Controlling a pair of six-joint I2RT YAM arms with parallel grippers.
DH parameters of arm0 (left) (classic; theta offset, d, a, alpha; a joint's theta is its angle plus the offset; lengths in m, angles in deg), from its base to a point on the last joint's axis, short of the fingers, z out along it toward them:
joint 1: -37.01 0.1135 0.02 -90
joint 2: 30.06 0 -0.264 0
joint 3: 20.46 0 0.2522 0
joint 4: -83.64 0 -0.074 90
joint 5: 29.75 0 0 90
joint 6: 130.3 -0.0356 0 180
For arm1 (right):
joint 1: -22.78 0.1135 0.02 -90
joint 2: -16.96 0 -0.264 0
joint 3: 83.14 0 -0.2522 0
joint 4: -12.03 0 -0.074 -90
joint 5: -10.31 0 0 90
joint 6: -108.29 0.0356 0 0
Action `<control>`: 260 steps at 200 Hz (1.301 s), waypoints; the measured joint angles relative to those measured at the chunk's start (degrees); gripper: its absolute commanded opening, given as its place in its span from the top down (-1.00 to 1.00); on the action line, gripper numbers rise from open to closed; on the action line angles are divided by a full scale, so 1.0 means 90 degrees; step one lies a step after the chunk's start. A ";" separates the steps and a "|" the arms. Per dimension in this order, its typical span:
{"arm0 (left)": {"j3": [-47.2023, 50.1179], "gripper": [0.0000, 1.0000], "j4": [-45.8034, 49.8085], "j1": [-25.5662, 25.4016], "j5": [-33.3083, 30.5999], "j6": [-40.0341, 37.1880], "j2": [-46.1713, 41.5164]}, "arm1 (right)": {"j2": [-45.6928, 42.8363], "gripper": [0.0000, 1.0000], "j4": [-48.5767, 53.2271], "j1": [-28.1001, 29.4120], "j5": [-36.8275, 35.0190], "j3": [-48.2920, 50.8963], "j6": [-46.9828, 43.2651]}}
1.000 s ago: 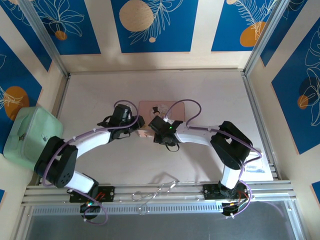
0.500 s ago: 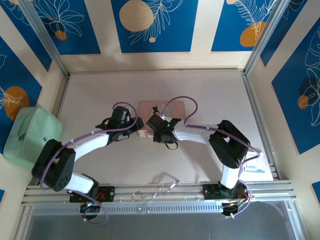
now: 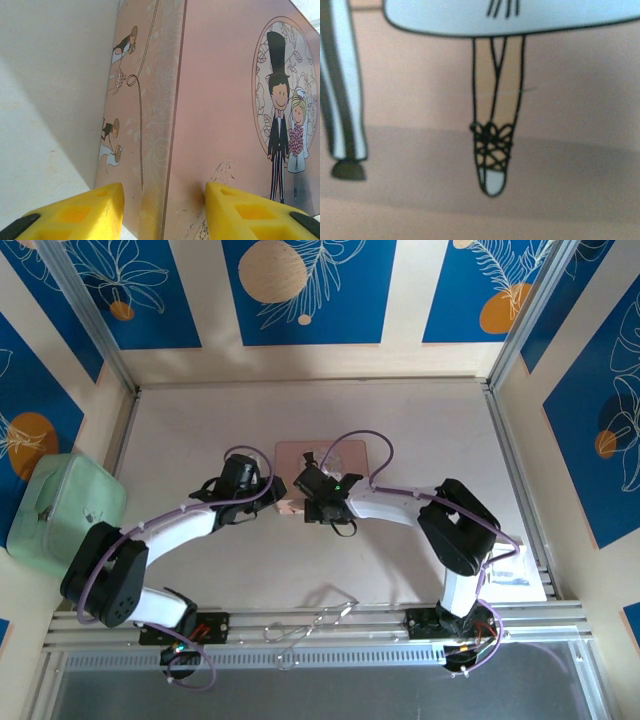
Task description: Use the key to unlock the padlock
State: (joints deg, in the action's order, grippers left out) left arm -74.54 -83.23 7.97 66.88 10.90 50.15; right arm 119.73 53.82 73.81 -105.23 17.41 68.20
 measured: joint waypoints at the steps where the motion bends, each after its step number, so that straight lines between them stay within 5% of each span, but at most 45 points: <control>1: 0.0002 0.07 0.0000 0.0000 0.0000 0.0000 -0.0002 | -0.0005 -0.22 0.0000 0.0000 0.0002 0.0005 0.0000; 59: 0.0126 0.08 -0.0007 0.0000 0.0046 0.0119 -0.0117 | -0.0556 -0.21 -0.0066 0.0202 0.0029 0.0304 -0.0192; 155: 0.0187 0.08 0.0036 0.0000 0.0044 0.0146 -0.0204 | -0.0296 -0.15 0.0078 -0.0333 0.0964 0.0017 -0.2475; 260: 0.0287 -0.07 -0.0029 0.0000 0.0085 0.0206 -0.0262 | -0.0500 -0.16 -0.0474 -0.0291 0.0984 0.0746 -0.2463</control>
State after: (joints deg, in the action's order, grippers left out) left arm -71.96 -83.49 7.97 67.65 12.76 47.79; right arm 115.22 49.56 71.19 -96.38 24.12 46.04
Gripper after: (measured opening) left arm 0.531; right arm 0.593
